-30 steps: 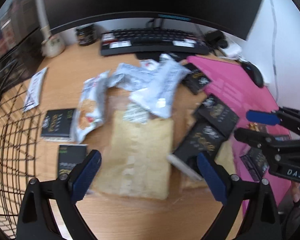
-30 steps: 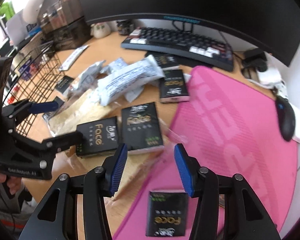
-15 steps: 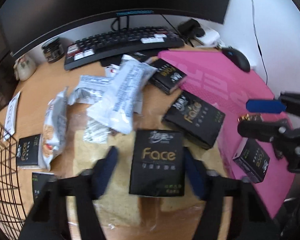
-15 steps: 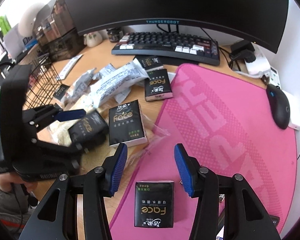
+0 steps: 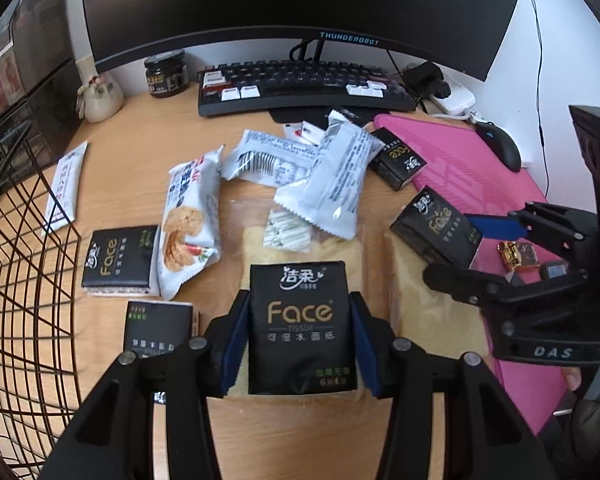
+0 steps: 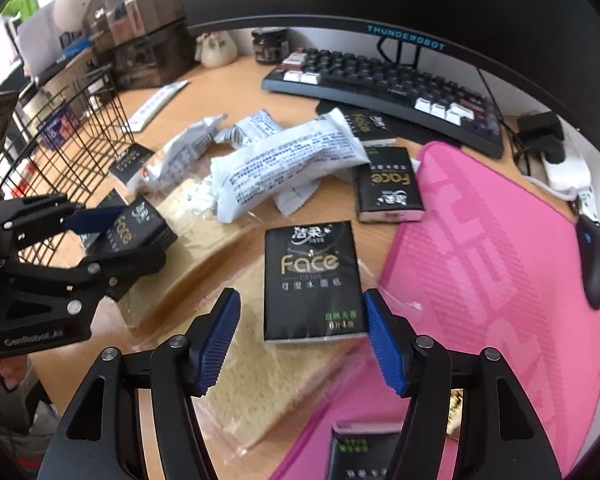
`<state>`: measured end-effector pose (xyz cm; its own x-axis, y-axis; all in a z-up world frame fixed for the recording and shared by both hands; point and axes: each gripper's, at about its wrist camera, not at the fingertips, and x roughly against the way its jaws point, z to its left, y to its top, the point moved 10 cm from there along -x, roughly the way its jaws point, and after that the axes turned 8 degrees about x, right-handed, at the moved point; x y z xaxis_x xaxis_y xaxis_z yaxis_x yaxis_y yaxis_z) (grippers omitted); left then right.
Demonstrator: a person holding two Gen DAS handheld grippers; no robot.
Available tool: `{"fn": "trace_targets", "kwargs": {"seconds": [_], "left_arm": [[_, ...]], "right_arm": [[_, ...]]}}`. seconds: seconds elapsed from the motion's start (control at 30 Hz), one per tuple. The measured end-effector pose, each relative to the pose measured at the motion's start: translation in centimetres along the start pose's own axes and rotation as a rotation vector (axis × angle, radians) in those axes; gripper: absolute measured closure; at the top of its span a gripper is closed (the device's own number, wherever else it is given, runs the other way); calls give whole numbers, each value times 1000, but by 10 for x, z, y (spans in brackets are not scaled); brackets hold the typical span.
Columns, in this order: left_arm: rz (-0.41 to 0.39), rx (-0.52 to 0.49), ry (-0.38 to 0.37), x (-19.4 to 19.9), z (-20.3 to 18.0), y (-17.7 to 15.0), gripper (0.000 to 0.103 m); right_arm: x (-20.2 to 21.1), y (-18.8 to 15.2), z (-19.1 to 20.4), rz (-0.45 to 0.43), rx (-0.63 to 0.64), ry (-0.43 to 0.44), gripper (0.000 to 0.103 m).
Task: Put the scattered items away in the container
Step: 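Carry both tissue packs to the wire basket and release them inside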
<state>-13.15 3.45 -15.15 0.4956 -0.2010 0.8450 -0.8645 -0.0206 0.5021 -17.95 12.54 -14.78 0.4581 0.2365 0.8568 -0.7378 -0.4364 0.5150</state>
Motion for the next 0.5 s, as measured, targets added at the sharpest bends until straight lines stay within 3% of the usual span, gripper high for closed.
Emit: {"fn": "trace_targets", "kwargs": {"seconds": [0.03,0.3,0.5], "left_arm": [[0,2,-3,0,1,0,50],[-32,3,-11,18,-3,7,50],[-112,1,-10,58,-10,27,50]], "right_arm": [[-2,0,0,6,5,-8,56],[21,7,4,-38,-5,-2,56],[64,25,15,-119,10,-7,56]]}}
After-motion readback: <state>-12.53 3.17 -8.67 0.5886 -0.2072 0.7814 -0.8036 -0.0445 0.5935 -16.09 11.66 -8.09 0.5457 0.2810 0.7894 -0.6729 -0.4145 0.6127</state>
